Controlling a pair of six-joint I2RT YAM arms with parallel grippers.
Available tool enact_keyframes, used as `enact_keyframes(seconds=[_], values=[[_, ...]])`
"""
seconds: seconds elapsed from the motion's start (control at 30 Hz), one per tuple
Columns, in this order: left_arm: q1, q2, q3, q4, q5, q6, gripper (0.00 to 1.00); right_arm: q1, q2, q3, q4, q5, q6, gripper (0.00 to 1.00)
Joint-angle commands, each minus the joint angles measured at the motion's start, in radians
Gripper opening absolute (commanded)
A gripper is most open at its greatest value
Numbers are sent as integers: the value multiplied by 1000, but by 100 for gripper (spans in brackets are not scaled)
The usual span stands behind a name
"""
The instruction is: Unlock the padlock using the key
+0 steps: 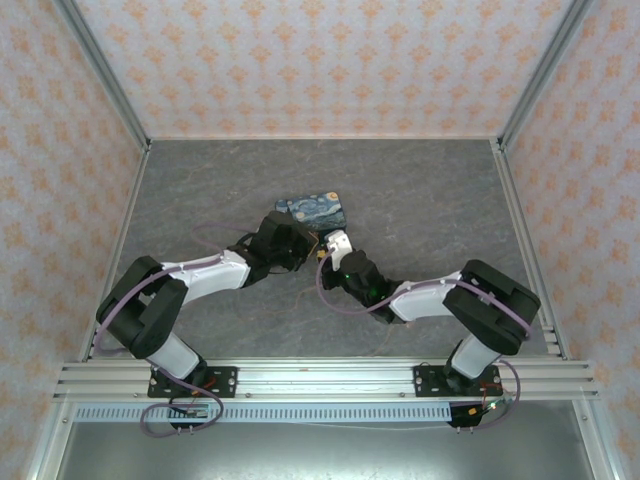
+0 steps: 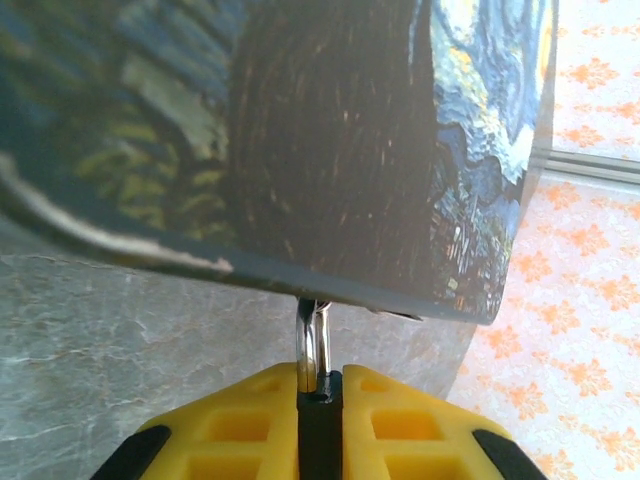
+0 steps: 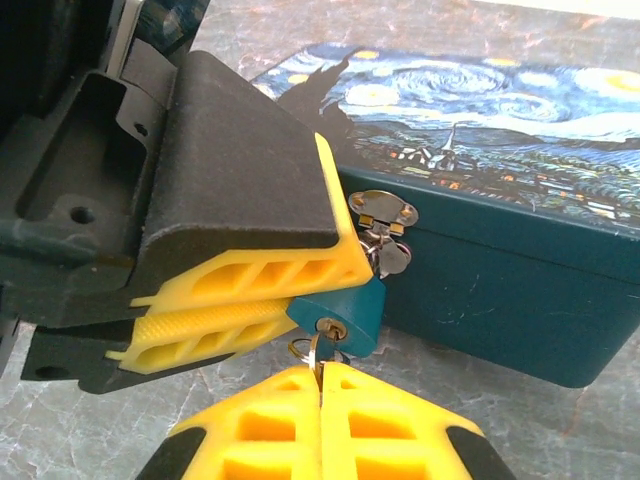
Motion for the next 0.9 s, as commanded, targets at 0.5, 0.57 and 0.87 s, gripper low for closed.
enact_keyframes(seconds=[0.5, 0.57, 0.87], values=[[22, -81, -85, 24, -38, 31, 62, -56, 69, -39, 52, -39, 181, 0], [35, -112, -87, -12, -49, 51, 66, -66, 65, -41, 51, -55, 216, 0], [91, -308, -82, -183, -147, 212, 79, -167, 94, -55, 97, -294, 528, 0]])
